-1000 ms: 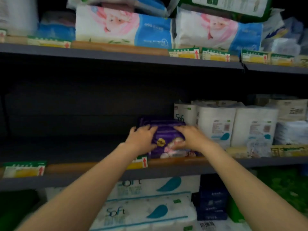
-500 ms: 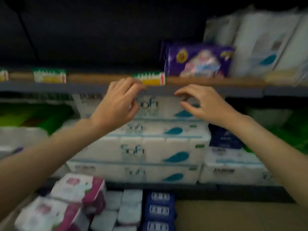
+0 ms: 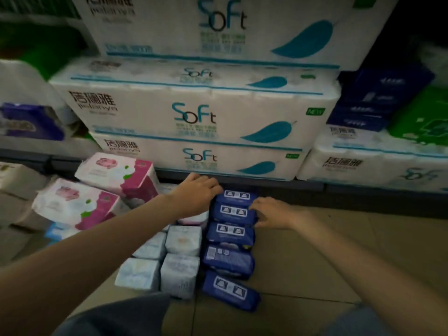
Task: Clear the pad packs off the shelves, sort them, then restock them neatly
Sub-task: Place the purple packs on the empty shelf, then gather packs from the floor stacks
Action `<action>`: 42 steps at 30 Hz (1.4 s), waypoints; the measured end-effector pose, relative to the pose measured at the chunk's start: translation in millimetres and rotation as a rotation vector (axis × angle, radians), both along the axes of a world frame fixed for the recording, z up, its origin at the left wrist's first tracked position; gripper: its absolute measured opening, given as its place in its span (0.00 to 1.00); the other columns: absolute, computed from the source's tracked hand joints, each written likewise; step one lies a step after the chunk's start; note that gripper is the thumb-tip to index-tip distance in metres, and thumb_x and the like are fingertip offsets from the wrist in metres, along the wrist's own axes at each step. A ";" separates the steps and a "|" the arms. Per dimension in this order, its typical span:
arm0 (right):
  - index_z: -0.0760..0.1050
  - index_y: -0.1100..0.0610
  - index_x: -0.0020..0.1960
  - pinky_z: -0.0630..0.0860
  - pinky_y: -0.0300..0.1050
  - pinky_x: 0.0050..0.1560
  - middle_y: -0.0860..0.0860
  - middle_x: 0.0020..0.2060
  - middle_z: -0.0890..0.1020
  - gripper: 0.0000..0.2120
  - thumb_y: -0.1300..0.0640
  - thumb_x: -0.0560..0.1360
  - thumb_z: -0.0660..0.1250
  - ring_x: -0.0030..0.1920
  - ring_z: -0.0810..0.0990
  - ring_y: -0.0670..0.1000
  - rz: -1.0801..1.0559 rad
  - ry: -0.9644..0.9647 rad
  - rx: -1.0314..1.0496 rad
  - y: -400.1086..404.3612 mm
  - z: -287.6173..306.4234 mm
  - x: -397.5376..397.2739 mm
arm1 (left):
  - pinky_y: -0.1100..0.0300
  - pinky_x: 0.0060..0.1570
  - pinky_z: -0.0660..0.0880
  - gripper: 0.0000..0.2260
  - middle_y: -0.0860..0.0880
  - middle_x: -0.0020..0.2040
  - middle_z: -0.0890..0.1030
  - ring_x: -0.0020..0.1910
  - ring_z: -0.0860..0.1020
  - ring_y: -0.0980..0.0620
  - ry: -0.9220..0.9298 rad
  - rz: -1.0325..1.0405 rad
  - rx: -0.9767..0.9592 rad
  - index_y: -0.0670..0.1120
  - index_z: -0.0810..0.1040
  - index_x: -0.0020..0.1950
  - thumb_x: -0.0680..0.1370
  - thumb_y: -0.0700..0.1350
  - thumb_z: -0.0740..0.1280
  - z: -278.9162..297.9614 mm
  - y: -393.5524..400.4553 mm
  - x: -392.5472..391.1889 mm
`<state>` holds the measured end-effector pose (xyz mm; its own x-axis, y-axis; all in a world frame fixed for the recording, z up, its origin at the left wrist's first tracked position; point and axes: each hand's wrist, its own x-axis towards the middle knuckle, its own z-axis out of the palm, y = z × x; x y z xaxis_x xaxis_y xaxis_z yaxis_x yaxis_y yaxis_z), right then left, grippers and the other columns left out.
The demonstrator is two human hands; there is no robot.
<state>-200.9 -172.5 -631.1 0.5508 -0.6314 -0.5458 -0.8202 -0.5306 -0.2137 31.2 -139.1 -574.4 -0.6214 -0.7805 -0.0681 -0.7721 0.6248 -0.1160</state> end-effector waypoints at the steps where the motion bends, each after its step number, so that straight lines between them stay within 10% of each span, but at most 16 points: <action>1: 0.62 0.56 0.73 0.65 0.49 0.67 0.54 0.71 0.64 0.27 0.49 0.77 0.64 0.68 0.64 0.56 -0.025 0.000 -0.010 0.2 -15.3 -0.8 | 0.53 0.46 0.75 0.18 0.45 0.53 0.80 0.47 0.81 0.47 -0.039 0.030 0.034 0.45 0.79 0.56 0.70 0.44 0.57 -8.0 0.3 -5.8; 7: 0.54 0.58 0.76 0.52 0.48 0.73 0.54 0.76 0.53 0.26 0.67 0.79 0.54 0.75 0.55 0.54 -0.193 -0.089 -0.104 -16.5 -91.7 14.1 | 0.54 0.69 0.54 0.22 0.48 0.75 0.60 0.72 0.61 0.49 -0.237 0.219 0.283 0.46 0.59 0.74 0.80 0.41 0.57 -93.4 -9.7 -21.5; 26: 0.62 0.55 0.71 0.69 0.49 0.59 0.59 0.70 0.63 0.26 0.61 0.76 0.64 0.63 0.71 0.61 -0.132 -0.050 -0.180 -52.1 -130.4 10.5 | 0.52 0.65 0.58 0.27 0.44 0.67 0.67 0.67 0.61 0.43 -0.277 0.156 0.196 0.43 0.62 0.70 0.75 0.54 0.65 -168.0 -31.3 -34.6; 31: 0.58 0.56 0.72 0.69 0.49 0.53 0.57 0.62 0.71 0.27 0.62 0.76 0.62 0.63 0.68 0.59 -0.163 0.110 -0.335 -43.8 -115.8 8.4 | 0.52 0.49 0.76 0.32 0.43 0.47 0.79 0.47 0.79 0.41 0.039 0.035 0.083 0.40 0.79 0.54 0.55 0.54 0.80 -134.8 -23.8 -10.6; 37: 0.65 0.54 0.54 0.70 0.50 0.46 0.52 0.50 0.74 0.13 0.62 0.73 0.66 0.52 0.73 0.57 -0.201 -0.100 -0.187 -41.7 -12.7 -13.9 | 0.59 0.56 0.68 0.27 0.48 0.61 0.72 0.58 0.74 0.49 0.180 0.140 0.509 0.47 0.71 0.67 0.69 0.48 0.73 -51.3 -39.0 2.2; 42: 0.75 0.52 0.54 0.70 0.45 0.51 0.51 0.53 0.79 0.10 0.55 0.73 0.70 0.55 0.75 0.52 -0.044 -0.188 -0.259 -40.2 127.1 7.4 | 0.68 0.49 0.66 0.21 0.55 0.54 0.74 0.50 0.71 0.59 0.071 0.174 0.700 0.52 0.75 0.60 0.69 0.47 0.74 72.8 -50.3 29.5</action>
<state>-193.5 -212.7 -504.1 0.5960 -0.7614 -0.2549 -0.8024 -0.5522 -0.2265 60.7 -189.4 -501.6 -0.5135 -0.6571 -0.5519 -0.8580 0.4014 0.3204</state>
